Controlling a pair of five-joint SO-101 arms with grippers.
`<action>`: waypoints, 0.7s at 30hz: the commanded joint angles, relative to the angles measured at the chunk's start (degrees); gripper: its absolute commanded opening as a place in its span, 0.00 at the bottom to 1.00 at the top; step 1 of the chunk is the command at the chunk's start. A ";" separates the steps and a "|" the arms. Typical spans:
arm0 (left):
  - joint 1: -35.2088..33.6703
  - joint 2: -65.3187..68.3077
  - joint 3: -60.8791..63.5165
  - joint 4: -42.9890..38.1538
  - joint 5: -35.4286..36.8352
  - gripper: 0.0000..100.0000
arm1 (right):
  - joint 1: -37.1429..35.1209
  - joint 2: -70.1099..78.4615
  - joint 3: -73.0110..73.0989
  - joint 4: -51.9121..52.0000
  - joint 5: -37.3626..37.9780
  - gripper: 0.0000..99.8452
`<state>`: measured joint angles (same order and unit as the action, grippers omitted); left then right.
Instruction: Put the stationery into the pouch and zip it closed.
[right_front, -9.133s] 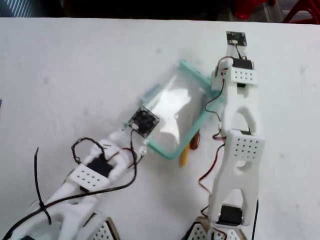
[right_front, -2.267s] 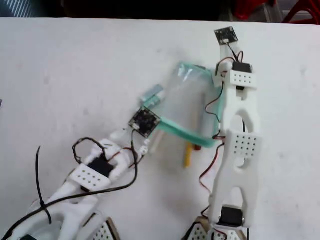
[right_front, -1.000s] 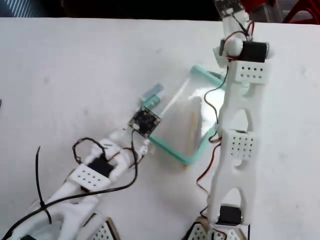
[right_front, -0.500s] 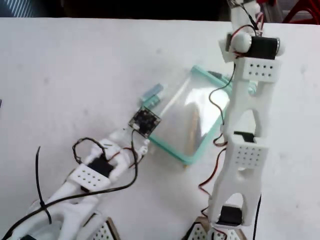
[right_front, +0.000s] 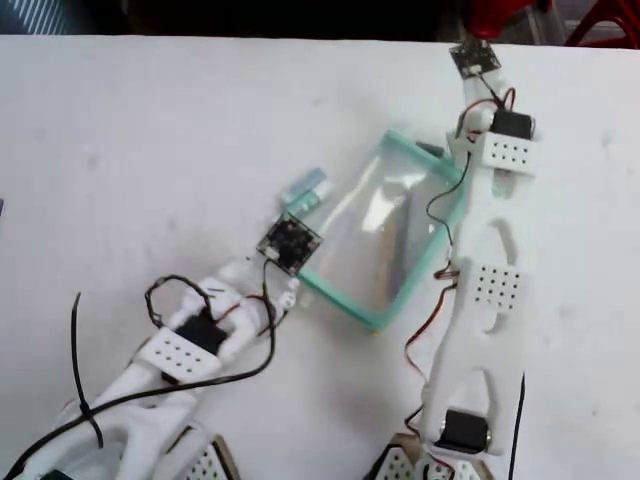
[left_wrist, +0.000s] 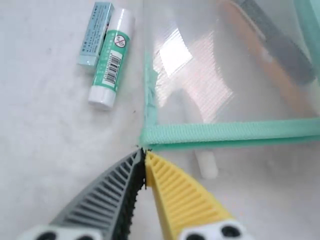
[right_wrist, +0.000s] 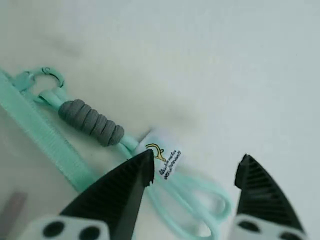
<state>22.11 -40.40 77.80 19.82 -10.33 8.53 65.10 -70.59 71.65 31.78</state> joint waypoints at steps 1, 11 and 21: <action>0.66 -0.31 -2.46 -1.23 0.53 0.03 | -0.31 0.57 -0.44 -1.19 0.70 0.26; 0.66 -0.13 -2.46 -1.41 0.53 0.03 | -5.32 3.03 -0.35 6.37 12.04 0.27; 0.66 -0.13 -2.46 -1.41 0.53 0.03 | -6.37 1.98 0.00 6.99 11.96 0.26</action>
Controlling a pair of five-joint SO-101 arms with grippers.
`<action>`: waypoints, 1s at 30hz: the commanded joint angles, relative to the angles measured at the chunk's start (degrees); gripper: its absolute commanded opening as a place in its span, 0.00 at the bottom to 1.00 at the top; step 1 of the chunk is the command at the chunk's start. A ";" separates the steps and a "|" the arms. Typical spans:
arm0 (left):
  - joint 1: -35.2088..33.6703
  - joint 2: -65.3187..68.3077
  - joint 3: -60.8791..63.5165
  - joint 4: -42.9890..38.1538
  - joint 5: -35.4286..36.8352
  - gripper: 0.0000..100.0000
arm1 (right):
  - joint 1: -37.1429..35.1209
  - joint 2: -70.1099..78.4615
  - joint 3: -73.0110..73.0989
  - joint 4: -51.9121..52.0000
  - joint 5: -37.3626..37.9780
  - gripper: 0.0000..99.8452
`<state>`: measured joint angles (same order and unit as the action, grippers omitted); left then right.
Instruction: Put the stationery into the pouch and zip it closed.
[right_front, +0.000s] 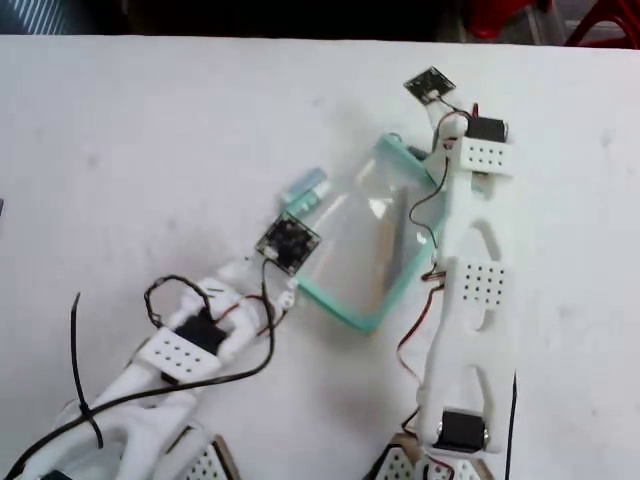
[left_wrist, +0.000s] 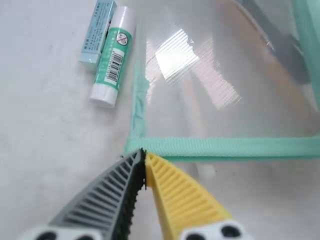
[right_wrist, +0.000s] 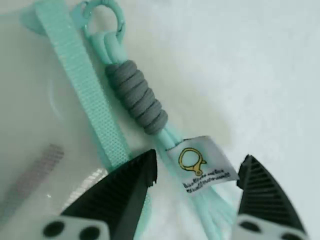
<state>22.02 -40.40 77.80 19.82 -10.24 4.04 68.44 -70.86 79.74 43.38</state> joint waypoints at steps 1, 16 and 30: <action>0.75 -0.13 -2.46 -1.41 0.44 0.03 | -1.80 -0.40 0.26 -2.15 0.35 0.26; 0.75 -0.04 -2.46 -1.58 0.44 0.03 | -2.77 8.75 -1.41 -10.07 11.52 0.02; 0.84 -0.40 -2.73 -1.23 0.53 0.09 | -4.79 -11.91 -23.74 16.66 -0.18 0.02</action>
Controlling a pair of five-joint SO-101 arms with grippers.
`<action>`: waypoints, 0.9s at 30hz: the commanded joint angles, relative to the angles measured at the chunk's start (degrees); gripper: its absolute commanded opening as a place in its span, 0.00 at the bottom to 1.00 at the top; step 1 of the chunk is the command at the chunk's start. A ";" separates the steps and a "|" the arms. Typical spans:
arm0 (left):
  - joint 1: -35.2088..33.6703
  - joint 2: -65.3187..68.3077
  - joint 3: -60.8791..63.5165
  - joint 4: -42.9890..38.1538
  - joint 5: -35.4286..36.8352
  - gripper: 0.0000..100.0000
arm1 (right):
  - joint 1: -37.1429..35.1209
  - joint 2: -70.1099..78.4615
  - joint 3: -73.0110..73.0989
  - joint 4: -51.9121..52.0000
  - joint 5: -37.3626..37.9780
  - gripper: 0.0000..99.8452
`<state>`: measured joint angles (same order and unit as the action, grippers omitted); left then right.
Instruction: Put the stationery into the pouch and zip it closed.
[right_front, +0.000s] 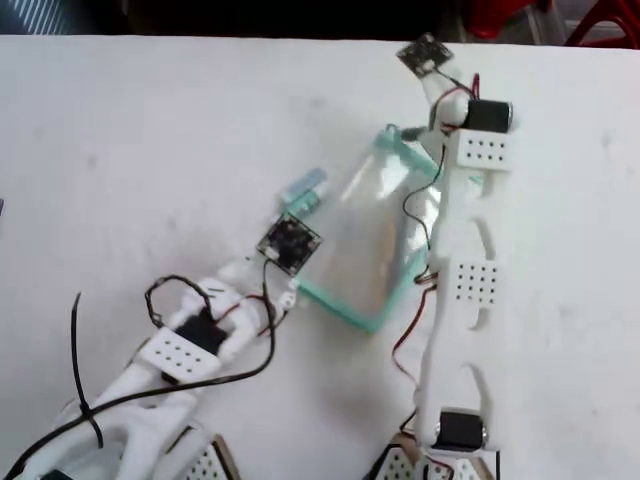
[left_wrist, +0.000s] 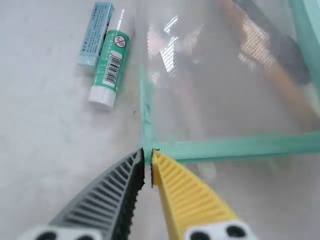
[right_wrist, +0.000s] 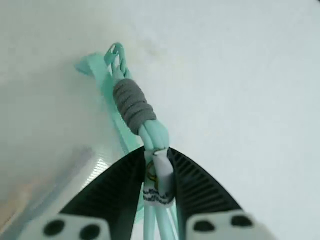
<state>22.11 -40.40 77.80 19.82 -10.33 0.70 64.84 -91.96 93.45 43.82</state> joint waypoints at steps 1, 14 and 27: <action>0.75 -0.40 -2.73 -1.23 0.62 0.10 | -1.71 -9.89 -2.81 4.09 -0.62 0.02; 0.57 -0.48 -20.84 25.05 5.89 0.18 | -3.47 -32.48 -1.85 5.41 -11.43 0.02; -3.65 -8.31 -45.63 46.15 -1.85 0.22 | -12.44 -64.13 32.35 4.97 -10.99 0.02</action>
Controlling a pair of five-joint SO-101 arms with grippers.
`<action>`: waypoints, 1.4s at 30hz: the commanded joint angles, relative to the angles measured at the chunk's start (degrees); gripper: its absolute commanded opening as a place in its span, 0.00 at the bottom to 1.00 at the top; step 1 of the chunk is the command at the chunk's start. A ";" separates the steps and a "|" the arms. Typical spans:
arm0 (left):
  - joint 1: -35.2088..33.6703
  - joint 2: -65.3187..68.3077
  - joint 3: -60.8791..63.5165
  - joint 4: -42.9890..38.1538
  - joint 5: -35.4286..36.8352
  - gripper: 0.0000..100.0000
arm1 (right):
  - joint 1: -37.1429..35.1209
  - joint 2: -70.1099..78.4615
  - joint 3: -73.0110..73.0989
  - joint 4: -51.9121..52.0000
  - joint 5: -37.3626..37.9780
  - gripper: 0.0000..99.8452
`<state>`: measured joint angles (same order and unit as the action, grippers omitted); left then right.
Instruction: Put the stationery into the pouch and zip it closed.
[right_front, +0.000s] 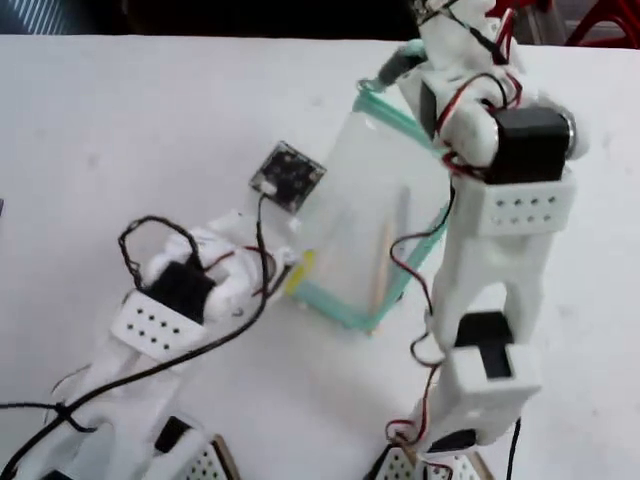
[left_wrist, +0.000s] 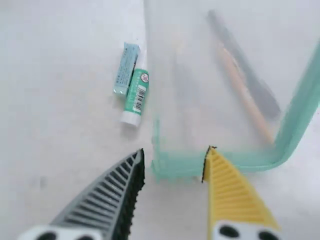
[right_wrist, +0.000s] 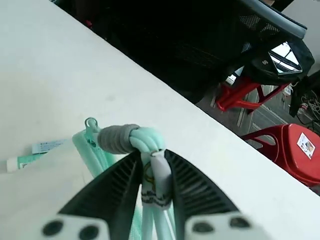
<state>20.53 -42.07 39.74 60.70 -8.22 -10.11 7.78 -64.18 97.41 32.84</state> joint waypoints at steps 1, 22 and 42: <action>-2.59 -9.80 -8.35 6.59 -6.07 0.22 | -2.15 -8.40 6.15 1.01 -0.35 0.02; 5.05 -52.88 13.19 8.70 -6.95 0.27 | -14.81 -46.99 38.51 1.27 -0.44 0.02; 17.71 -59.82 13.89 15.12 -12.66 0.27 | -24.40 -67.12 54.86 -0.22 -0.44 0.02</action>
<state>33.54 -101.85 53.80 73.54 -17.54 -32.44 -60.44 -9.14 97.41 32.84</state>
